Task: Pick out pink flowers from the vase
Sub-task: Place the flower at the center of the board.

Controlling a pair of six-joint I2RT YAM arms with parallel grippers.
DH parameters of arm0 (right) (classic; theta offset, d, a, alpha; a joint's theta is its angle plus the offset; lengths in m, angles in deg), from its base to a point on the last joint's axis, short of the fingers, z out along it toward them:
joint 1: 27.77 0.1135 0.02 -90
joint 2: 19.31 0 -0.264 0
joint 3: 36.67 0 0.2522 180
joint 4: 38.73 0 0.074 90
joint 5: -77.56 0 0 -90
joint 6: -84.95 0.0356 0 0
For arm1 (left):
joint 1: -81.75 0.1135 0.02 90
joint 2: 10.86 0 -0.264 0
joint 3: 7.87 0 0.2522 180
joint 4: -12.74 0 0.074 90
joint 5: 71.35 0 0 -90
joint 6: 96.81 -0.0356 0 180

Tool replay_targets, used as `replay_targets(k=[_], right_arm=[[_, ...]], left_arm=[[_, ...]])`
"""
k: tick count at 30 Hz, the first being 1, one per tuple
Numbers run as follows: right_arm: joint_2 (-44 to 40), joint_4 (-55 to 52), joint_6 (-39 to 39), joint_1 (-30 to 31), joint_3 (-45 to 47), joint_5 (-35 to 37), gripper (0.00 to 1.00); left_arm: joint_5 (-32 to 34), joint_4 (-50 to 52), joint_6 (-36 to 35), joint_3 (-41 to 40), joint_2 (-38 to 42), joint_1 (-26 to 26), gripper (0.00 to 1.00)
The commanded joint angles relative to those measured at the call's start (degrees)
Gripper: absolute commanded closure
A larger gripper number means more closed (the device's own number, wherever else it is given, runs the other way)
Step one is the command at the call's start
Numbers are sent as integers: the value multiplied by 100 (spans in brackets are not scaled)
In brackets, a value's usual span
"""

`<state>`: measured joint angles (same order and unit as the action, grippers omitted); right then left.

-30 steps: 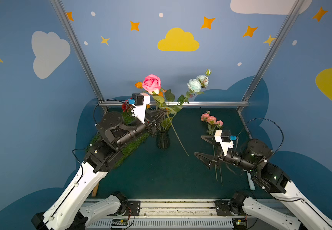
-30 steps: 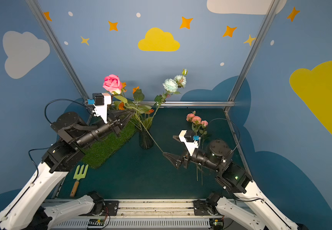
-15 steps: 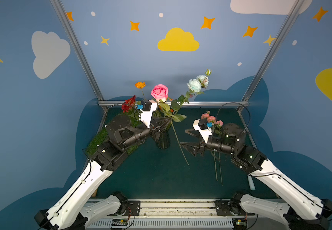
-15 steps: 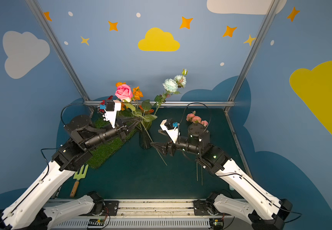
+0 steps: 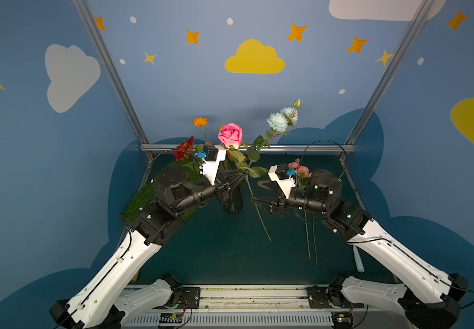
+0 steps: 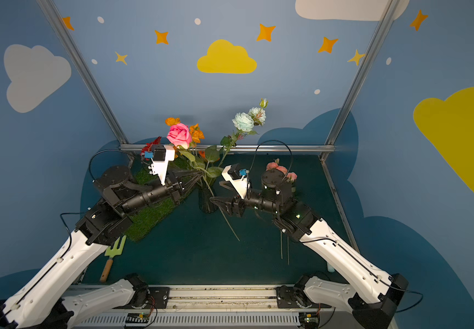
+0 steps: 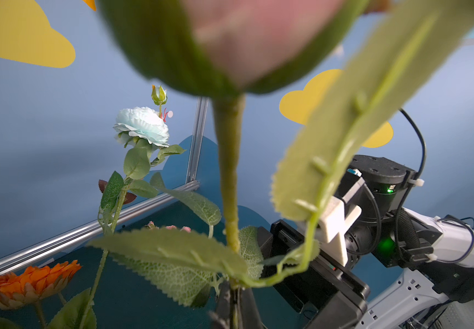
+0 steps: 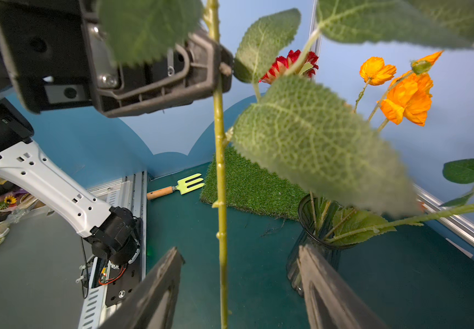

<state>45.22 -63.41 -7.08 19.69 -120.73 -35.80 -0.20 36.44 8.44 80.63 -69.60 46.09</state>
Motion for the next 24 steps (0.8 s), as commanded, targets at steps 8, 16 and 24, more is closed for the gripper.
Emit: replay_targets(k=[8,16,24], right_arm=[[225,222,21,25,-356,-191,42],[215,326,44,25,-366,-178,55],[260,325,36,25,-416,-249,62]], left_arm=[[-264,-82,24,-21,-20,-42,98],[-243,-35,-23,-3,-93,-80,98],[-224,-53,-54,-3,-121,-99,98]])
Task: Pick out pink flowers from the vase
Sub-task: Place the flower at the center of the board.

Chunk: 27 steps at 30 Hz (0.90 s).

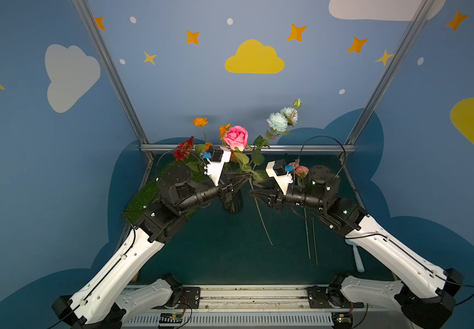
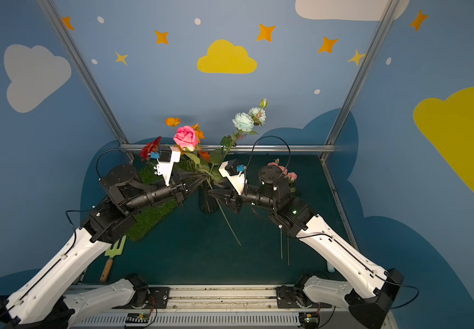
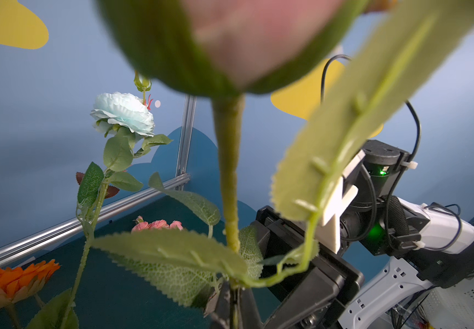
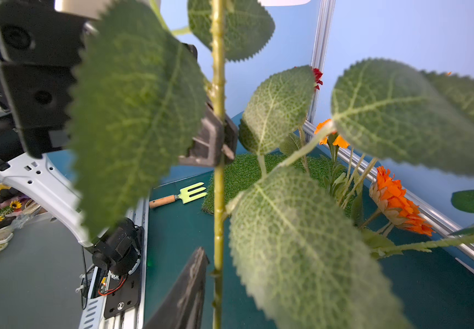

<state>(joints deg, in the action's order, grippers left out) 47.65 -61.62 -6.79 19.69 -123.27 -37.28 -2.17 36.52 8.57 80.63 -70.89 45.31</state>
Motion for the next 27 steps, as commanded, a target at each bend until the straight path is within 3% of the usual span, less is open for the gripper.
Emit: replay_targets(k=[1,10,13,16,18,20,23,27], right_arm=[[14,163,15,18,-153,-99,64],[54,139,20,31,-181,-176,72],[46,139,19,32,-174,-179,85],[29,113,-1,26,-163,-202,91],[18,104,7,35,-166,-187,99],[16,88,16,35,-171,-175,100],[10,44,12,37,-175,-146,100],[-33,-98,7,35,-200,166,100]], left_arm=[[-28,-55,-72,1,4,-20,98],[-21,-79,-88,32,-35,-39,98],[-21,-99,-99,41,-54,-49,98],[-1,-95,-133,84,-69,-47,98],[5,-88,-155,89,-93,-56,98],[9,-88,-205,63,-80,-56,95],[79,-117,-265,-9,-23,-56,79],[150,60,-480,-2,87,-54,43]])
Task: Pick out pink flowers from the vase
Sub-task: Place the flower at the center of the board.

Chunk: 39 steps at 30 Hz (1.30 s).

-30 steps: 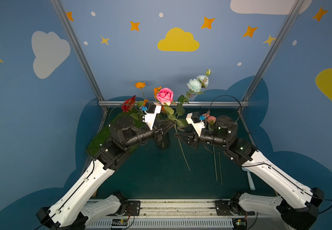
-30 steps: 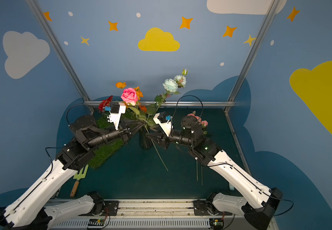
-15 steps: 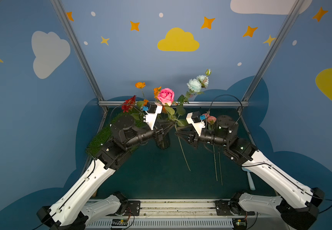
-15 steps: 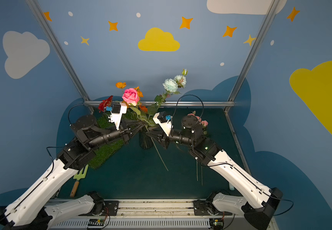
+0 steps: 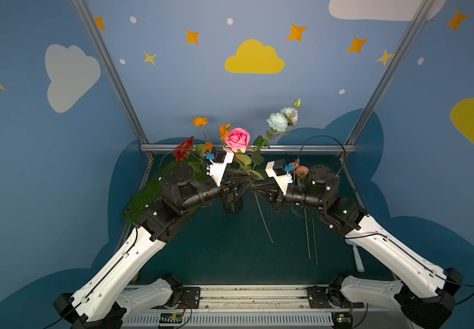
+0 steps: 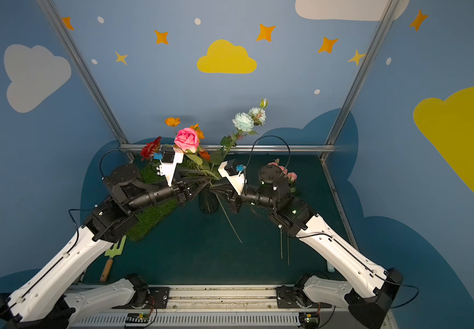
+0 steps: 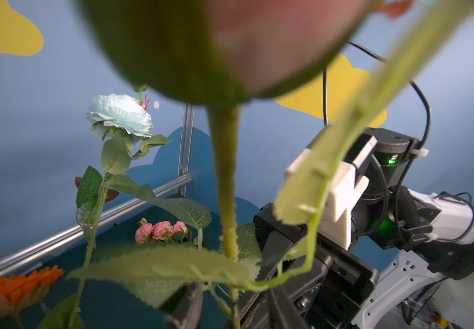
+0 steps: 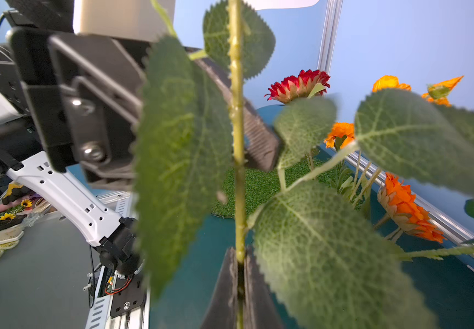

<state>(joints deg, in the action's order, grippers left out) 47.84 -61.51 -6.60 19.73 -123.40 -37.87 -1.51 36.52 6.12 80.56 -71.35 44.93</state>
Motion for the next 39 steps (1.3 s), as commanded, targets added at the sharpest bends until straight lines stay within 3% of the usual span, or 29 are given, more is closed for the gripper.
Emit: replay_targets(k=[1,4,7,18,23,31,39], right_arm=[[-45,-207,-35,31,-214,388,100],[-29,-499,-153,22,-317,704,100],[-111,-566,-119,22,-314,999,100],[-411,-1143,197,32,-474,2095,100],[-530,-1827,371,32,-665,3238,100],[-743,-2674,496,-75,-939,4419,100],[-664,-3641,1004,-1054,-1231,4126,100]], left_arm=[[73,189,-309,44,160,-18,36],[84,443,-513,65,252,-18,22],[-43,698,-769,46,345,-17,1],[-79,1277,-2057,-145,596,-18,0],[-149,1386,-2187,-186,488,-18,0],[-267,1256,-2158,-361,498,-18,0],[-367,1332,-2285,-458,553,-18,0]])
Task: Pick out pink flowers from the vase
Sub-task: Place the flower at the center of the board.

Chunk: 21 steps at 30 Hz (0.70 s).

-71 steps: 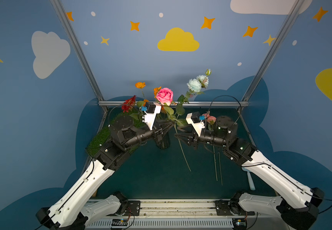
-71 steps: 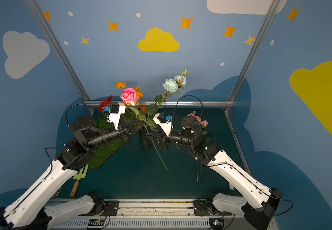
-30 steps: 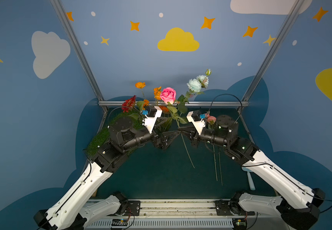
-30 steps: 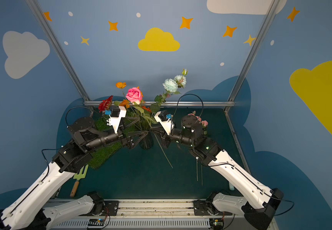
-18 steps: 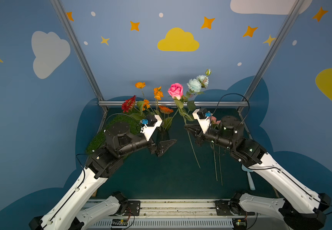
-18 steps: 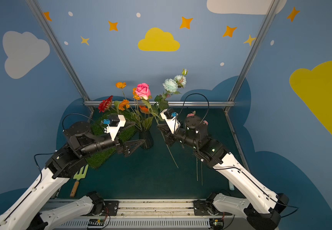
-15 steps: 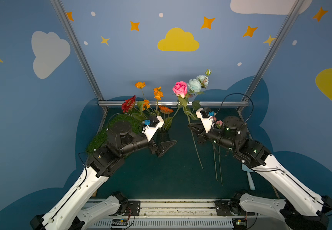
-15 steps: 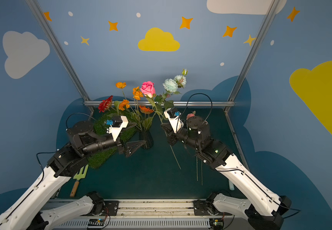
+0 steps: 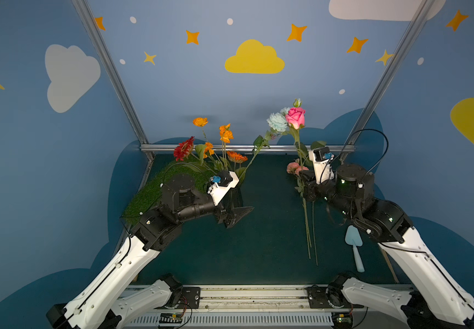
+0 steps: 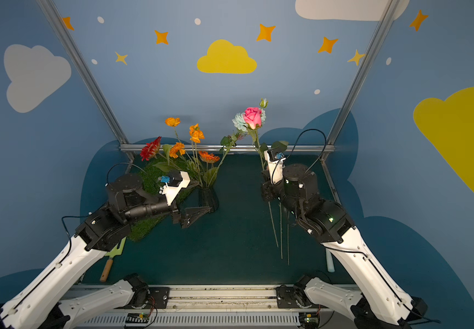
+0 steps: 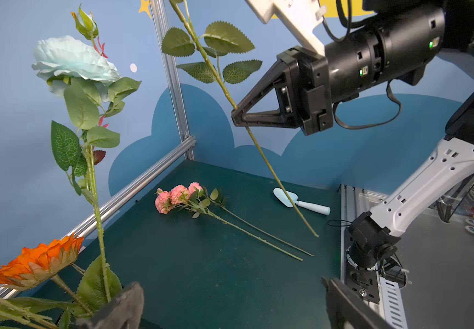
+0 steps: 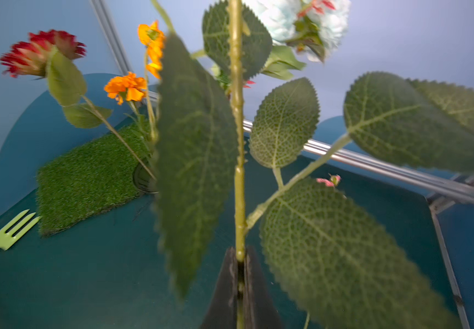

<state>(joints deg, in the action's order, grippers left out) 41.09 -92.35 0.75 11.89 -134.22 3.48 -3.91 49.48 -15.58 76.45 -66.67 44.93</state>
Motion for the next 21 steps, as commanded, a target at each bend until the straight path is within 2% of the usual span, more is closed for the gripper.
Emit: replay_targets(k=[1,5,14,21], right_arm=[[36,-636,292,-447,-143,-113,100],[64,-715,378,-1023,51,-589,100],[177,-537,415,-1921,752,-1187,100],[273,-233,235,-2405,1242,-1166,100]], left_arm=[[-100,64,-140,-52,87,-18,0],[-55,138,-152,-99,76,-18,0],[25,228,-245,-211,44,-18,0],[57,234,-261,-274,87,-18,0]])
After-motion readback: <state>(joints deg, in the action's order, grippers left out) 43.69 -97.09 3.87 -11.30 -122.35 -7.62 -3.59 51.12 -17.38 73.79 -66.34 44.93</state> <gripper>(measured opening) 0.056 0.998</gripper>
